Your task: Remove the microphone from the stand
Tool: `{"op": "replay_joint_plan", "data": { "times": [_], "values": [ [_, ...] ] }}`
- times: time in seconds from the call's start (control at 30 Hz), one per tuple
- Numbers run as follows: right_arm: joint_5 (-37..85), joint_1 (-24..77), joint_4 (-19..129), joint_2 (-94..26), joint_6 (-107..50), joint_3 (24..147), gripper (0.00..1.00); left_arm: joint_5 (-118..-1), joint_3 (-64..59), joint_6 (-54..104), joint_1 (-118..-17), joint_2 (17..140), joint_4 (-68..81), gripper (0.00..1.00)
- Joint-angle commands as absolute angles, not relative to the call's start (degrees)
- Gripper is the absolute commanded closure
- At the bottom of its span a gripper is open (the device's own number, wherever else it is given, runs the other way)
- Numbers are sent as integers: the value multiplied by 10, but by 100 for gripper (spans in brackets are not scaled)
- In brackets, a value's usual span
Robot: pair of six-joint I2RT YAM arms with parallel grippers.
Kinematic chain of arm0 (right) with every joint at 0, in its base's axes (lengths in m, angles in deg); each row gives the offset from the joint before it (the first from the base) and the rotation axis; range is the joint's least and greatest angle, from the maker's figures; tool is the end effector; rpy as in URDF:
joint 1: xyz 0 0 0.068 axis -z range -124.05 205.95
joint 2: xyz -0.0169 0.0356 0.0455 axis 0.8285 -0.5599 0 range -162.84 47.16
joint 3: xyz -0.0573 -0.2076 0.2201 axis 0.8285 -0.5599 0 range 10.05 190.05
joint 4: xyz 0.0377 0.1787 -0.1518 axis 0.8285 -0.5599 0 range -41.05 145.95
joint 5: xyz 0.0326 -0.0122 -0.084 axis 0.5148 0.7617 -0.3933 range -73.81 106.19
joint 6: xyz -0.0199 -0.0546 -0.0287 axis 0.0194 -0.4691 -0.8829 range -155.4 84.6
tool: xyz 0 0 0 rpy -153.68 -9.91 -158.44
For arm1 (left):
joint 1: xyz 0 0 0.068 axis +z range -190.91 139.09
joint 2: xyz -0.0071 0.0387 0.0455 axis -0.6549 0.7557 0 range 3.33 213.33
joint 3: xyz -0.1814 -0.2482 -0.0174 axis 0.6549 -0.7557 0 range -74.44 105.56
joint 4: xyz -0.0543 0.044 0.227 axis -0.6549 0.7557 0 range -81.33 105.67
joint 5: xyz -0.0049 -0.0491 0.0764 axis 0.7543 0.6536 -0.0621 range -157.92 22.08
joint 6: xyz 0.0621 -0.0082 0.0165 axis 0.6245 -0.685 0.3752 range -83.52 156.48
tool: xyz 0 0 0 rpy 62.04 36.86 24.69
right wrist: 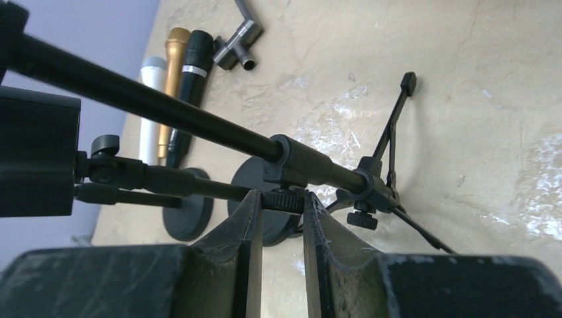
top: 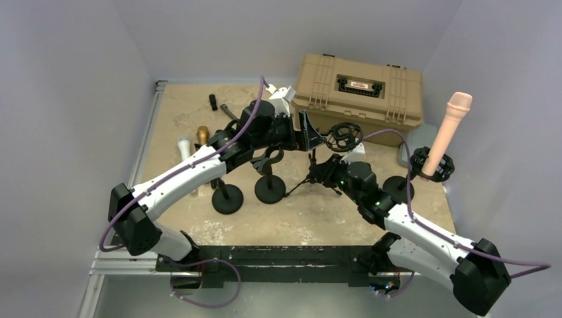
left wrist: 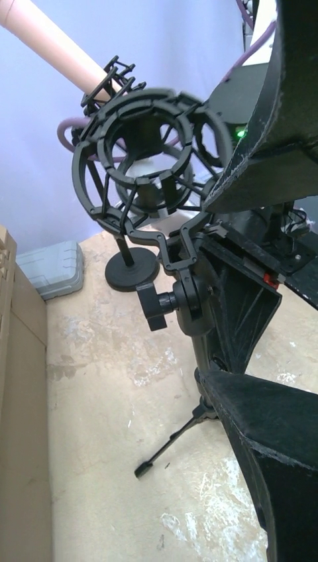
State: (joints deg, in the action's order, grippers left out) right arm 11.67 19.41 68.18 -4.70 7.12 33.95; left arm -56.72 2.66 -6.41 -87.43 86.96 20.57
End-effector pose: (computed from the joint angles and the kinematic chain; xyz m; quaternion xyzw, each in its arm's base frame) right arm 0.1438 0.1018 0.2660 0.0653 0.7943 0.3597 0.4852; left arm 0.2191 -0.2452 0.4075 0.0825 0.8051 -0.4657 0.3579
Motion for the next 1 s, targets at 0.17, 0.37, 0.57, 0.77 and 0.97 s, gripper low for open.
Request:
{"op": "replay_joint_plan", "data": {
  "times": [0.17, 0.37, 0.57, 0.77, 0.97],
  "values": [
    [-34, 159, 614, -67, -22, 387, 100, -604, 26, -59, -872, 837, 199, 15],
    [67, 167, 698, -55, 23, 341, 76, -593, 38, -64, -872, 854, 200, 18],
    [159, 201, 781, -41, 98, 275, 50, -586, 67, -67, -872, 873, 210, 18],
    [220, 216, 851, -9, 200, 228, 44, -570, 76, -77, -871, 900, 196, 19],
    [230, 216, 839, 12, 232, 227, 42, -550, 77, -84, -872, 924, 185, 22]
  ]
}}
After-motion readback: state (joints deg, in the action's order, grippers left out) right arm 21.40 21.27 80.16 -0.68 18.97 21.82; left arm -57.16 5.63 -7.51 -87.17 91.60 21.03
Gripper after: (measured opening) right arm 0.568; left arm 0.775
